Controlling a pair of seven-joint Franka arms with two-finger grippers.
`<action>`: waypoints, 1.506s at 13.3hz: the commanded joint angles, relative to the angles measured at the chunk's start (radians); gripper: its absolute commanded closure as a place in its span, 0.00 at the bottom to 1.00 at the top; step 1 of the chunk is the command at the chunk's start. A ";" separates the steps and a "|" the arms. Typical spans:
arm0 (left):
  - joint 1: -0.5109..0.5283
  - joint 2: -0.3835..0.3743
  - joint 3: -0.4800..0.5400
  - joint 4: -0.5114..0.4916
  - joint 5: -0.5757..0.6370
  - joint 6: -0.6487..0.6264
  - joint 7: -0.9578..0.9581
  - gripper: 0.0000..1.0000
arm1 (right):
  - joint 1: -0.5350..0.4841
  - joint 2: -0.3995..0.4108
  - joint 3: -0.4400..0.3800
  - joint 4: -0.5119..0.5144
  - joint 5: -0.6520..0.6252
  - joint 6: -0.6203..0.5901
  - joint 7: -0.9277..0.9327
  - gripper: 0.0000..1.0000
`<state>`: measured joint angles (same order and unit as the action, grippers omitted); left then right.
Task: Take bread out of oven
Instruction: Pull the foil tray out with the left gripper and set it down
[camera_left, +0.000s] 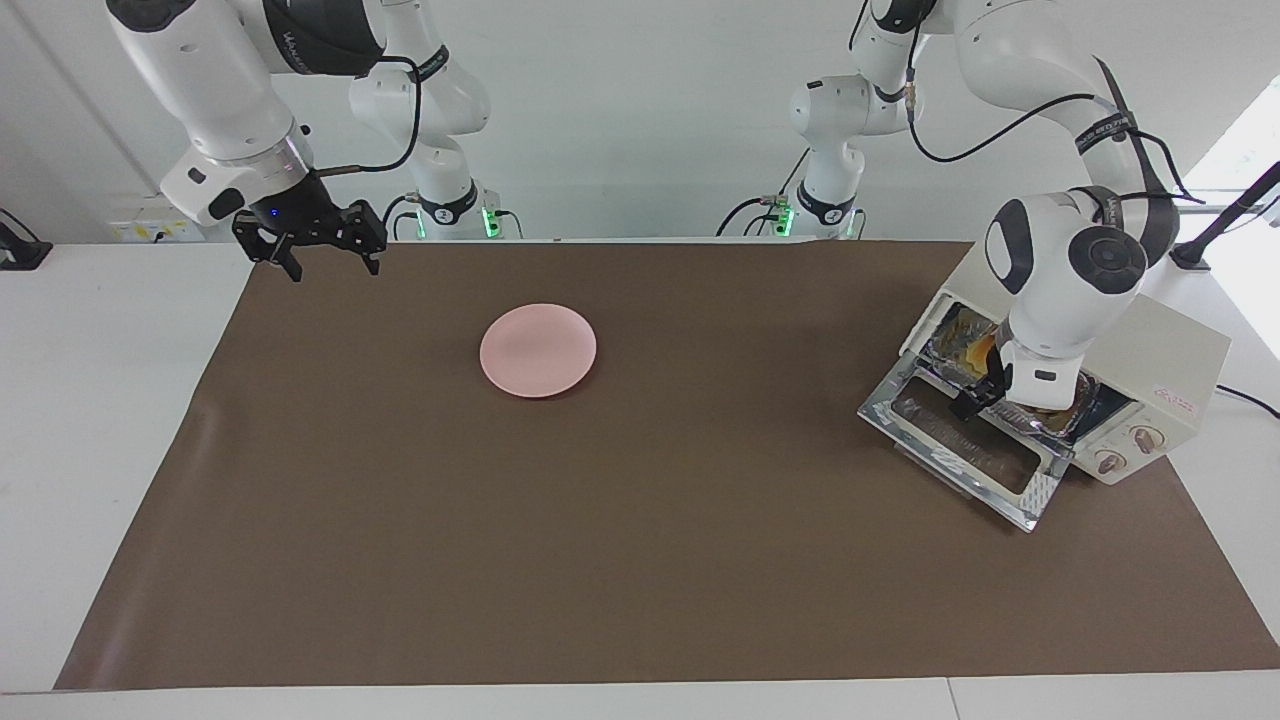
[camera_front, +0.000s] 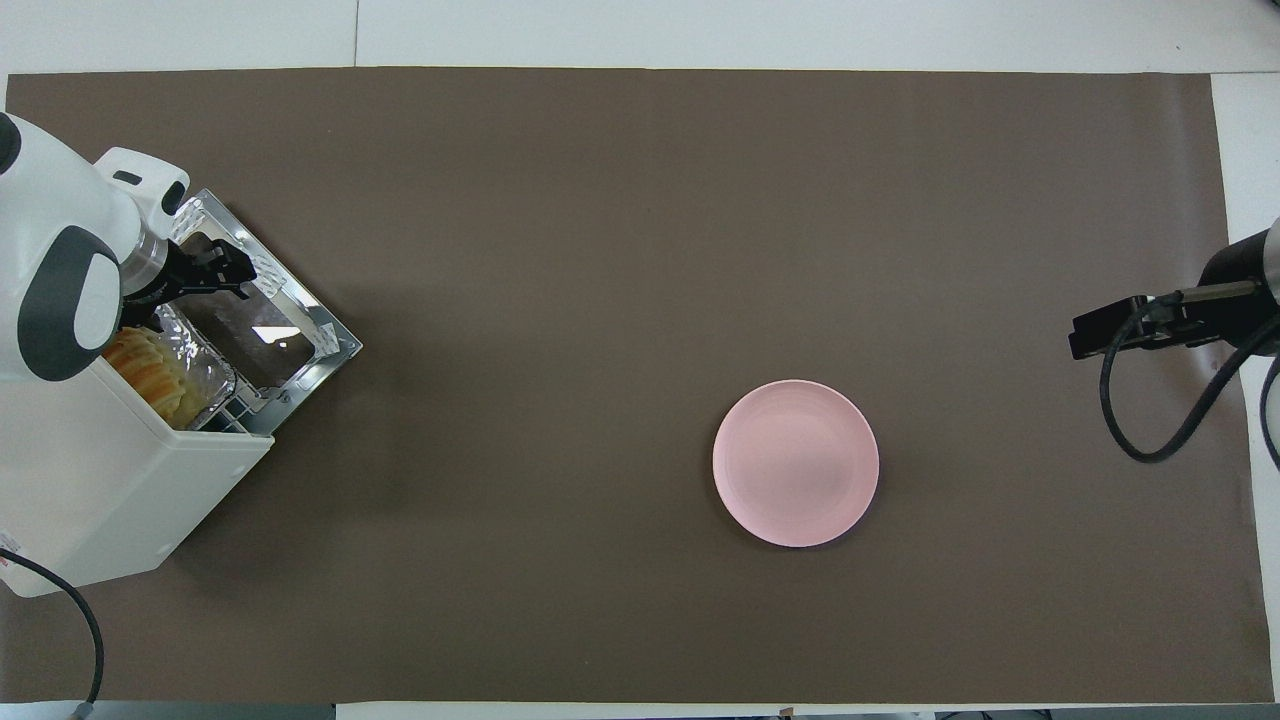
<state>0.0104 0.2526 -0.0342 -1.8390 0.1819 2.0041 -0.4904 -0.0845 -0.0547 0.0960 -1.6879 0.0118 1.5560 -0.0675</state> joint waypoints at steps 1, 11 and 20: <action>0.010 -0.042 -0.006 -0.066 0.030 0.050 -0.030 0.43 | -0.009 -0.020 0.005 -0.016 -0.010 -0.007 -0.009 0.00; -0.200 0.051 -0.016 0.151 0.018 0.025 0.018 1.00 | -0.009 -0.019 0.005 -0.016 -0.010 -0.007 -0.009 0.00; -0.610 0.112 -0.016 0.118 -0.133 0.004 0.010 1.00 | -0.009 -0.020 0.005 -0.016 -0.010 -0.007 -0.009 0.00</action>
<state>-0.5671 0.3269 -0.0711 -1.7235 0.0864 1.9848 -0.4880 -0.0845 -0.0548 0.0960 -1.6879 0.0118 1.5560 -0.0675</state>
